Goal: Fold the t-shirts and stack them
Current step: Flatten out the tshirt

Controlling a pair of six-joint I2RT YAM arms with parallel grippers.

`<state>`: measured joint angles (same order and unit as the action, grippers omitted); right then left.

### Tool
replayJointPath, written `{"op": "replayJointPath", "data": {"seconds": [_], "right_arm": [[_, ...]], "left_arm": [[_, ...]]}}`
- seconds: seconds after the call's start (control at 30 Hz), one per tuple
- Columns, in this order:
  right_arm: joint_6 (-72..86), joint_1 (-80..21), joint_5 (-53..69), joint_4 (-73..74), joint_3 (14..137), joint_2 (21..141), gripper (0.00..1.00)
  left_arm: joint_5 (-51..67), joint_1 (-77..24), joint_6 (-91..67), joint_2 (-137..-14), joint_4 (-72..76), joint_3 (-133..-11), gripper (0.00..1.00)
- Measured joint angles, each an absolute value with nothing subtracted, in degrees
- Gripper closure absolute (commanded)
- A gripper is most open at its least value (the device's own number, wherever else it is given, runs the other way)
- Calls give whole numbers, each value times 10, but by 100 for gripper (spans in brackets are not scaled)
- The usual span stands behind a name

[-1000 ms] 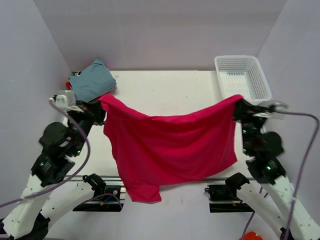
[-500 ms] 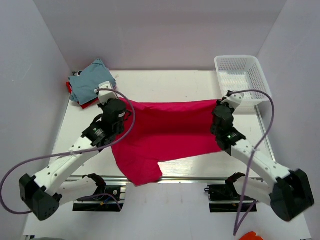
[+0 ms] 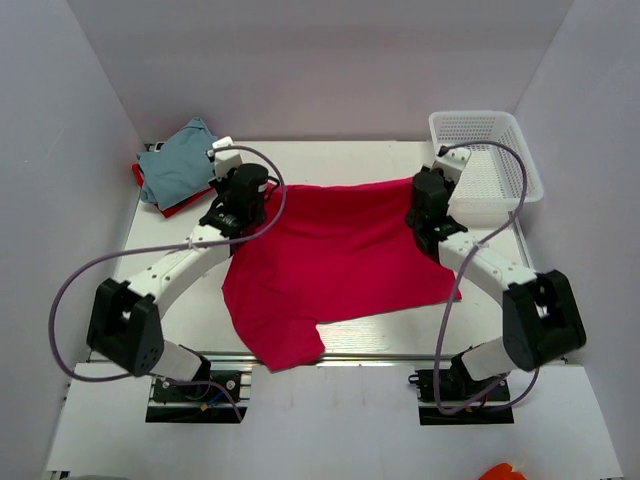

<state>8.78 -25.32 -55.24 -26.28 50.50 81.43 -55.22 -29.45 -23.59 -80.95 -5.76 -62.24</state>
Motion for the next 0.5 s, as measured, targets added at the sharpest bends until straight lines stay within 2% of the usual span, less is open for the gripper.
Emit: {"op": "replayJointPath", "data": {"seconds": [0.27,0.3,0.33,0.37,0.4,0.43,0.5], "right_arm": [[59,-231,-532,-267,618,960,100],[54,-229,-529,-266,633,978,100],[51,-226,-526,-264,657,1005,100],[47,-224,-522,-259,678,1027,100],[43,-222,-517,-251,704,1051,89],[41,-220,-509,-241,731,1075,74],[39,-214,-494,-204,808,1128,30]], "left_arm": [[-506,-232,-213,-920,-25,-673,100],[-496,-224,-207,-936,-16,-681,91],[-488,-217,-202,-951,-9,-688,72],[-480,-209,-195,-971,-6,-701,46],[-469,-201,-193,-993,-4,-718,12],[-460,-194,-189,-1020,-4,-739,0],[-444,-180,-191,-1083,-16,-808,0]]}}
